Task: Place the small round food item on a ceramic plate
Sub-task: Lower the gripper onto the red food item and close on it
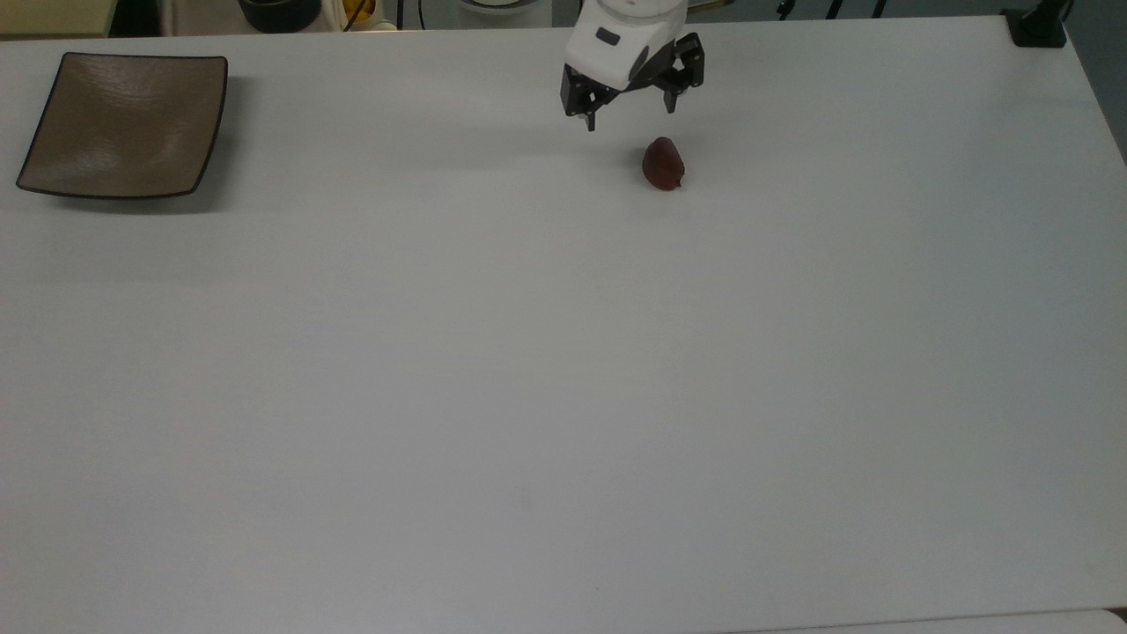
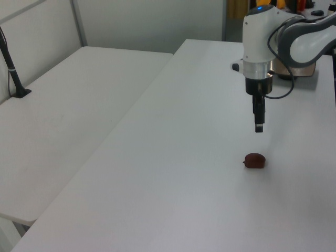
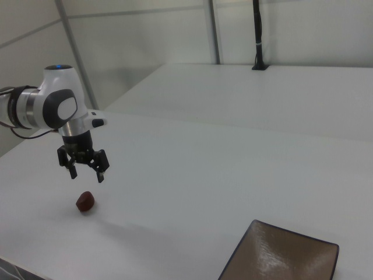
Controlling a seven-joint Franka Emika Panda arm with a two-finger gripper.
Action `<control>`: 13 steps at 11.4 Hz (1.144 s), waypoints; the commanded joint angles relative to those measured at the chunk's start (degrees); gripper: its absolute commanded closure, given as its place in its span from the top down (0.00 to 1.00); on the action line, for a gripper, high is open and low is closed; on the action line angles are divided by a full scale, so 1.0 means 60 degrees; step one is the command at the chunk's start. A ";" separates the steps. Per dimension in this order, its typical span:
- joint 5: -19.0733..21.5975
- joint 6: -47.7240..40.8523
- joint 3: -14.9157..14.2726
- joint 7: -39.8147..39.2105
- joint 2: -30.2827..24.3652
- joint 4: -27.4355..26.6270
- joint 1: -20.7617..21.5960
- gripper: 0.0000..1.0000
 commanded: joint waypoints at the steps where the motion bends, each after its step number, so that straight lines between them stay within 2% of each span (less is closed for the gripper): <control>1: 0.0225 0.1020 0.0271 -0.0024 0.0695 -0.0226 0.0082 1.00; 5: 0.0224 0.1536 0.0389 0.0868 0.1298 -0.0167 0.0242 1.00; 9: 0.0079 0.1860 0.0477 0.0884 0.1855 -0.0138 0.0360 1.00; 10: 0.0020 0.1874 0.0477 0.0870 0.1899 -0.0138 0.0360 0.94; 12: -0.0170 0.1860 0.0477 0.0855 0.1856 -0.0123 0.0360 0.39; 13: -0.0171 0.1860 0.0477 0.0855 0.1856 -0.0123 0.0360 0.21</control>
